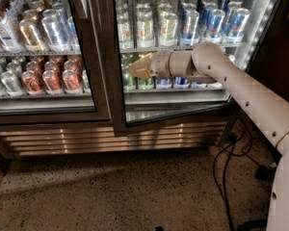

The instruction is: Close right fridge door

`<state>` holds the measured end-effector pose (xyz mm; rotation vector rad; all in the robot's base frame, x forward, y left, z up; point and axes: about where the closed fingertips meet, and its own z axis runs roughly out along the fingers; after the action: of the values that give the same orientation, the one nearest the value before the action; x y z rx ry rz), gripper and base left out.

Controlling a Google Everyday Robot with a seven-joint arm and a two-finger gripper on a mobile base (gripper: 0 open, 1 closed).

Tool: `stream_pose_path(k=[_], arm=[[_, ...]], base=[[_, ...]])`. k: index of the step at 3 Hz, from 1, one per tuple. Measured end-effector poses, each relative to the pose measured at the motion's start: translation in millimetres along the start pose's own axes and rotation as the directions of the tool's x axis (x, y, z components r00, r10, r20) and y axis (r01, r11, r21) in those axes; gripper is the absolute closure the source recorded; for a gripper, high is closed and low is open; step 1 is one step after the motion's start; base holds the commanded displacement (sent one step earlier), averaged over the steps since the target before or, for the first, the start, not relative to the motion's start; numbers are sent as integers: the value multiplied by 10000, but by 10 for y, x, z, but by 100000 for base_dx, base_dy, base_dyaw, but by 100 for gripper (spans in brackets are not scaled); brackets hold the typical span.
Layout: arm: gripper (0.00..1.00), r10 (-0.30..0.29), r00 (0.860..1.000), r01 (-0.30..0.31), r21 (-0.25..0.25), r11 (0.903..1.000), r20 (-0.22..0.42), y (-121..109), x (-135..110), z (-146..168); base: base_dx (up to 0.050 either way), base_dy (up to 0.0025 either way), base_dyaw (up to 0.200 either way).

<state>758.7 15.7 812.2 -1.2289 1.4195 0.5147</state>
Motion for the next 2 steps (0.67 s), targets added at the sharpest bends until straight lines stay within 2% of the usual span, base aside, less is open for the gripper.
stream_pose_path(k=[2], arm=[[100, -42, 10000, 43, 140, 9999, -70, -9, 5, -35]], base=[[4974, 0, -3]])
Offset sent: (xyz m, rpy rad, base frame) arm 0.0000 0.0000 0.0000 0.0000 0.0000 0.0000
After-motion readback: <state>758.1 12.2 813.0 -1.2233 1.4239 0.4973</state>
